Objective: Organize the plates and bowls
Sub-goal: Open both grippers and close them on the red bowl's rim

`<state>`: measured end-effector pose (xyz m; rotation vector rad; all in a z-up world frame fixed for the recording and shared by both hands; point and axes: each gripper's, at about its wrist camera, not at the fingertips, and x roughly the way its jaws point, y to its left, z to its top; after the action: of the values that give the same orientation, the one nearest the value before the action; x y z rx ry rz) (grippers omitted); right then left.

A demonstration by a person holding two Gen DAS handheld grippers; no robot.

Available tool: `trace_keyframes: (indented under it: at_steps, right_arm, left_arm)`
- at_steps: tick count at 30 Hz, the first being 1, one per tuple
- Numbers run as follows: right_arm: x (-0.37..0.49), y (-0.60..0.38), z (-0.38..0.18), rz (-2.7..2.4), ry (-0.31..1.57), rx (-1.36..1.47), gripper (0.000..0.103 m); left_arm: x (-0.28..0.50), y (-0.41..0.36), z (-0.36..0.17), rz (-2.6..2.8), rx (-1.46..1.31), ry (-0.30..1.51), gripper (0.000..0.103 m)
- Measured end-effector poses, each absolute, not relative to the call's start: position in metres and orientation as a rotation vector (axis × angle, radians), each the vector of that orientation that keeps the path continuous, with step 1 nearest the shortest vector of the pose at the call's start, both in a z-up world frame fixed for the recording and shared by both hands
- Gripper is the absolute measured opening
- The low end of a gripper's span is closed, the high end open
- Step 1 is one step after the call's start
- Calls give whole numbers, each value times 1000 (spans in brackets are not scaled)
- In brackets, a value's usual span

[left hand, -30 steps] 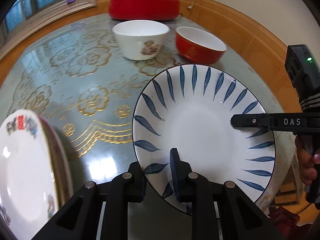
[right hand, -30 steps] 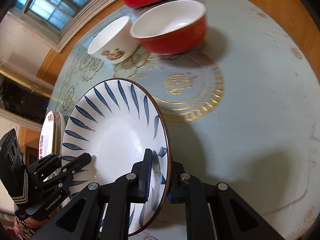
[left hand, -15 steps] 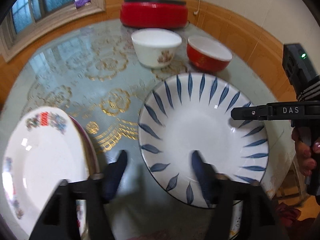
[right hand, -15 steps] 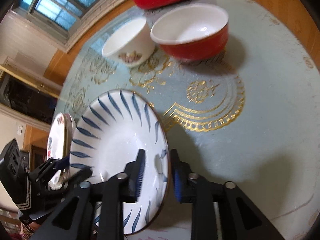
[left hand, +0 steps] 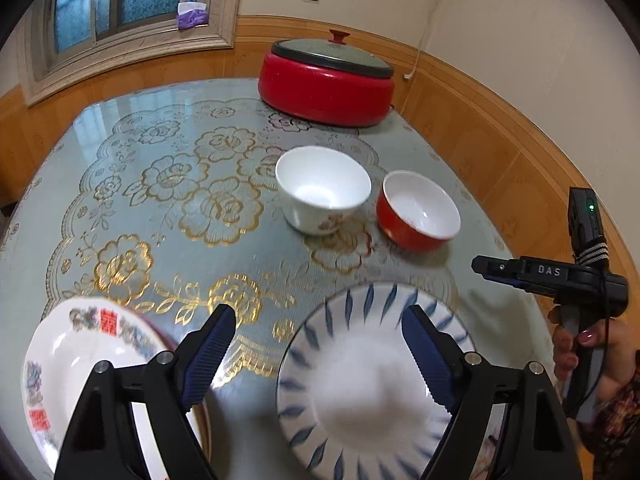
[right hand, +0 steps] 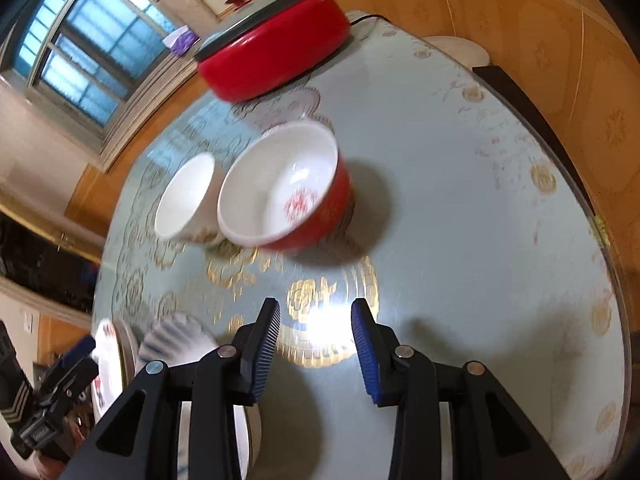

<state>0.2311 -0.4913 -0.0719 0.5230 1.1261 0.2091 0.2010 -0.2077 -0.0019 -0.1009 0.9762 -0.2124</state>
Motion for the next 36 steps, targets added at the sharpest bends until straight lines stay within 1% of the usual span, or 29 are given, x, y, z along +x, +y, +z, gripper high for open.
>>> trace_keyframes:
  at_steps: [5,11,15,16,17,19,21,36]
  right_arm:
    - [276,-496,-72,180,1116,522,37]
    - [330,-496,-87,149,1175,478,37]
    - [348,-489,-103,168,1232,441,37]
    - [351,-488,-106,178,1241,431,36]
    - [352,-486,-108,185,1251,417,34]
    - [350,-483,-113,194,1274,366,24]
    - [343,-482,-113,195,1266,324,18]
    - [283,-500,-111,202,1261,343,18]
  left_arm:
    - [220,-225,-6,-214,-110,995,86]
    - [229,-237,-12,-221,-99,1010,86]
    - [237,-236,-16,-202,-104,1022,86]
    - [240,-235,-17,-197,-111,1025,86]
    - [242,-234,-18,-194,-113,1029,86]
    - [247,-234,-19,-190,-117,1037,86]
    - [252,-236,-20,-192,-112,1038,86]
    - [289,-306,-36,-312,15,1108,86]
